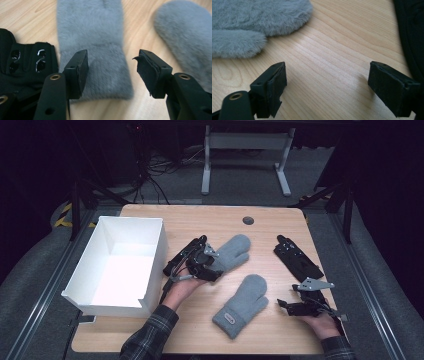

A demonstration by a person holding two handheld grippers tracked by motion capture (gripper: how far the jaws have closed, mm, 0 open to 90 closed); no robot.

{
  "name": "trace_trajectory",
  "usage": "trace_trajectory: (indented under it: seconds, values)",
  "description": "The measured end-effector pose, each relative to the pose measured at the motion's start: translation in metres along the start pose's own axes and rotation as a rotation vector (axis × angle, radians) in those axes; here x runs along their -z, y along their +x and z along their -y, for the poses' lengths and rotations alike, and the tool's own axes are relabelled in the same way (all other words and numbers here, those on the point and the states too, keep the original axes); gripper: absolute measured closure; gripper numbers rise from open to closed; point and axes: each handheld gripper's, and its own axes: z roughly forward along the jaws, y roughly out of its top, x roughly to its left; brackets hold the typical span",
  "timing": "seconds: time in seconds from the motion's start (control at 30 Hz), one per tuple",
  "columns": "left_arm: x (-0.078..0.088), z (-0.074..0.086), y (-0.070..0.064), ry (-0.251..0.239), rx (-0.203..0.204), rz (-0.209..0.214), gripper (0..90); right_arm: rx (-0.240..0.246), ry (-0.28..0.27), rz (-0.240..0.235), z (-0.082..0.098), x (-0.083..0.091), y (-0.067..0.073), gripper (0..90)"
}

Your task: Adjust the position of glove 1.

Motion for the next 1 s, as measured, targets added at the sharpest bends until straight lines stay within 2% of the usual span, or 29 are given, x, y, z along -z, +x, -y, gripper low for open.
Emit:
trace_trajectory:
  seconds: [0.37,0.5,0.67,0.9,1.0]
  values:
    - [-0.023,-0.023,0.018,-0.006,0.009,-0.007,44.1,0.0,0.001,0.0,0.0,0.0,0.0,15.7]
    - [-0.029,-0.027,0.022,-0.011,0.028,-0.004,45.8,0.0,0.0,0.0,0.0,0.0,0.0,15.7]
    - [-0.042,-0.031,0.026,0.016,0.03,-0.004,50.2,0.0,0.001,0.0,0.0,0.0,0.0,15.6]
    - [-0.049,-0.028,0.029,0.056,0.037,0.01,72.8,0.0,0.0,0.0,0.0,0.0,0.0,15.6]
    - [-0.049,-0.03,0.027,0.062,0.03,-0.003,81.1,0.0,0.001,0.0,0.0,0.0,0.0,15.6]
